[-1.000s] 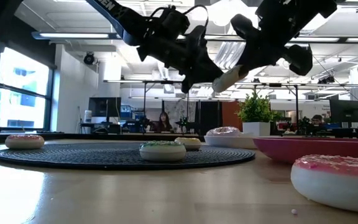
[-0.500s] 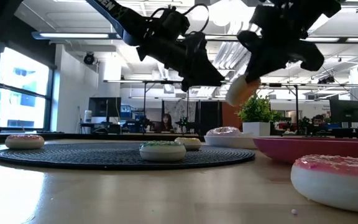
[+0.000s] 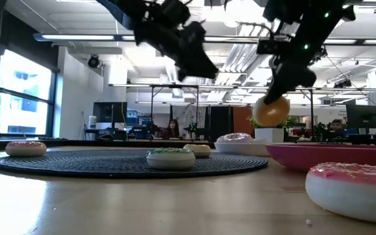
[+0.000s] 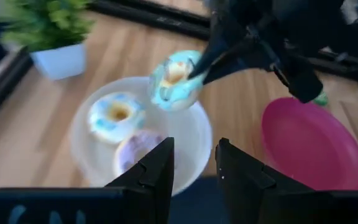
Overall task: Pick & Place donuts
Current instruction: Put the big green donut into the white plate
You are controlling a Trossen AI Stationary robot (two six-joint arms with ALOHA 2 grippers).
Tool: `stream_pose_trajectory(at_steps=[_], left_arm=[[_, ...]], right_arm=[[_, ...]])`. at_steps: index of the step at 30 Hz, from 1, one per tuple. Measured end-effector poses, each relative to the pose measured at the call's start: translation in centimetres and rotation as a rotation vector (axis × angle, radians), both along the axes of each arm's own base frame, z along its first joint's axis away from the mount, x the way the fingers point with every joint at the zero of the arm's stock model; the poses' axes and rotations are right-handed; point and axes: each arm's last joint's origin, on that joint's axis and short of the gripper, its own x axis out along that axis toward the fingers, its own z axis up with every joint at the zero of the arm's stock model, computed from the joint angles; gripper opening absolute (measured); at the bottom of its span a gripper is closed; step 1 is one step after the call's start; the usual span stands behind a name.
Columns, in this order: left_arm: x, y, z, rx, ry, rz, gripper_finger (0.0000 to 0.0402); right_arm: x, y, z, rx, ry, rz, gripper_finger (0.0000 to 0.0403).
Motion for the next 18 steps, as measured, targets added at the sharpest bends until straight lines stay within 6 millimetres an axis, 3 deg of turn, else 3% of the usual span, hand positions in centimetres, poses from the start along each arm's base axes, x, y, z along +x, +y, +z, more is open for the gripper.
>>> stream_pose_trajectory(at_steps=[5, 11, 18], left_arm=[[-4.0, 0.3, 3.6, 0.036, 0.053, -0.003, 0.0113], [-8.3, -1.3, 6.7, 0.123, 0.116, -0.031, 0.0113], [-11.3, -2.7, 8.9, 0.165, 0.071, -0.032, 0.0113]], right_arm=[[1.5, -0.1, -2.3, 0.015, 0.059, 0.004, 0.0017], [2.5, -0.2, -4.7, 0.019, 0.129, -0.014, 0.0022], [2.9, -0.4, -5.6, -0.069, 0.177, -0.030, 0.0028]])
